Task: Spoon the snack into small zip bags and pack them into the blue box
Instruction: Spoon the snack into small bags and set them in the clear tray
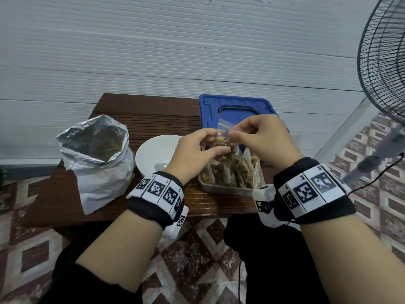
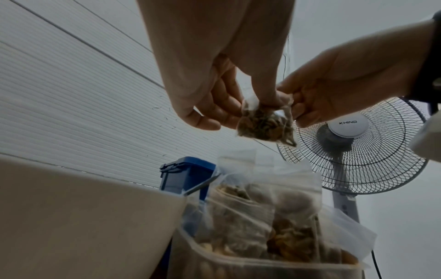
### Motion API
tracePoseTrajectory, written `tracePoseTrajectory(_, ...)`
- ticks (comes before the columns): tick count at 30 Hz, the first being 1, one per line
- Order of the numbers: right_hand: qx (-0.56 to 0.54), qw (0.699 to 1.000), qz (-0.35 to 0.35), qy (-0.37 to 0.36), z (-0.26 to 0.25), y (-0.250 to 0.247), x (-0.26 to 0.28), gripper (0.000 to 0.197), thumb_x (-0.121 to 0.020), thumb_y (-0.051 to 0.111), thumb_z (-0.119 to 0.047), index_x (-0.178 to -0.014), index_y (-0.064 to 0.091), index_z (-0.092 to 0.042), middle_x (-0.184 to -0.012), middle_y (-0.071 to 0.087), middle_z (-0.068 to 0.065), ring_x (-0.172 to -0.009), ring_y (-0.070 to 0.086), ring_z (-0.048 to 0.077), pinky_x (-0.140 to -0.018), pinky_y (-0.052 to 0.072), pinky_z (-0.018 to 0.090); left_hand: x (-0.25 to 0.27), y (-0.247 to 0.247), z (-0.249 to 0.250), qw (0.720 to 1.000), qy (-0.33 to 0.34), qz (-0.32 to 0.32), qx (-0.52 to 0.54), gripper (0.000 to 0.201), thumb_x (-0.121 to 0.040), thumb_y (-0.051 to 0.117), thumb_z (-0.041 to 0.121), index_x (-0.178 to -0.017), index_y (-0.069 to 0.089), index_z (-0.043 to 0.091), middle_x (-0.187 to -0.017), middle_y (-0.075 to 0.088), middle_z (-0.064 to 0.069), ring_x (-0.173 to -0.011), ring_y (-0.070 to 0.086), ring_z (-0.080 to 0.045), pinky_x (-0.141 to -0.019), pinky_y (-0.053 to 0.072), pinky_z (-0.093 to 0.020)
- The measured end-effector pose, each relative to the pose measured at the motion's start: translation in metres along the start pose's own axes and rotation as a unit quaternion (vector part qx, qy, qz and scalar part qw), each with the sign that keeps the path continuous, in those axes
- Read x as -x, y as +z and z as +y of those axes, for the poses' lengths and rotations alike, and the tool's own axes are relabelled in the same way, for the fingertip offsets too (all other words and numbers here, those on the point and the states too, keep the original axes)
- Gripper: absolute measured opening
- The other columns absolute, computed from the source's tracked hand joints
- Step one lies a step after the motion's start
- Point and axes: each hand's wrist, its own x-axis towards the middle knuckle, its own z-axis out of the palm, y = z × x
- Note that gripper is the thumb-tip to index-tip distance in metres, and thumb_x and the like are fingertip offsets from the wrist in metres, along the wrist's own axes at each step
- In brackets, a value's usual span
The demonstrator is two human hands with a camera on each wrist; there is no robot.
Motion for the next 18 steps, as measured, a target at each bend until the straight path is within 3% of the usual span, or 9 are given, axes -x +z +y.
tracePoseTrajectory(4, -0.006, 0.999, 0.049, 0.022, 0.008, -0.009, -0.002, 0.014, -0.085, 0.07, -0.023, -0.073, 0.07, -0.016, -0.066, 0.064, -0.009, -0.062, 0.058, -0.001, -0.052, 0.039, 0.006, 0.0, 0.004, -0.001, 1.0, -0.011, -0.003, -0.015, 0.051, -0.076, 0.079, 0.032, -0.123, 0.063, 0.022, -0.103, 0.068, 0.017, -0.097, 0.058, 0.013, -0.084, 0.04, -0.002)
tracePoseTrajectory(8, -0.022, 0.995, 0.087, 0.053, 0.016, -0.02, -0.001, 0.02, -0.084, 0.068, -0.018, -0.067, 0.071, -0.006, -0.061, 0.062, -0.006, -0.048, 0.05, -0.006, -0.051, 0.033, 0.009, 0.002, -0.002, -0.01, 0.998, -0.022, 0.027, -0.053, 0.043, -0.085, 0.071, 0.031, -0.125, 0.062, 0.021, -0.105, 0.067, 0.018, -0.1, 0.057, 0.014, -0.084, 0.035, 0.003)
tracePoseTrajectory(12, 0.016, 0.992, 0.089, 0.084, 0.022, -0.012, -0.001, 0.02, -0.082, 0.064, -0.013, -0.069, 0.07, 0.001, -0.064, 0.064, 0.003, -0.054, 0.051, 0.004, -0.052, 0.036, 0.016, 0.006, -0.008, -0.02, 0.994, -0.049, 0.035, -0.093, 0.039, -0.087, 0.07, 0.031, -0.124, 0.061, 0.022, -0.108, 0.067, 0.014, -0.1, 0.056, 0.009, -0.079, 0.031, 0.007)
tracePoseTrajectory(15, 0.052, 0.991, 0.083, 0.09, 0.026, 0.003, 0.002, 0.02, -0.083, 0.061, -0.012, -0.069, 0.069, 0.0, -0.069, 0.067, 0.011, -0.065, 0.06, 0.017, -0.055, 0.043, 0.022, 0.008, -0.011, -0.025, 0.991, -0.067, 0.024, -0.114, 0.04, -0.086, 0.071, 0.032, -0.124, 0.061, 0.024, -0.111, 0.067, 0.012, -0.106, 0.056, 0.004, -0.084, 0.032, -0.001)
tracePoseTrajectory(18, 0.08, 0.99, 0.074, 0.091, 0.03, 0.016, 0.003, 0.021, -0.085, 0.059, -0.015, -0.07, 0.067, -0.003, -0.069, 0.066, 0.008, -0.072, 0.062, 0.021, -0.061, 0.043, 0.025, 0.01, -0.011, -0.027, 0.989, -0.07, 0.012, -0.127, 0.042, -0.084, 0.073, 0.032, -0.124, 0.061, 0.024, -0.112, 0.068, 0.01, -0.109, 0.057, -0.001, -0.094, 0.036, -0.017)
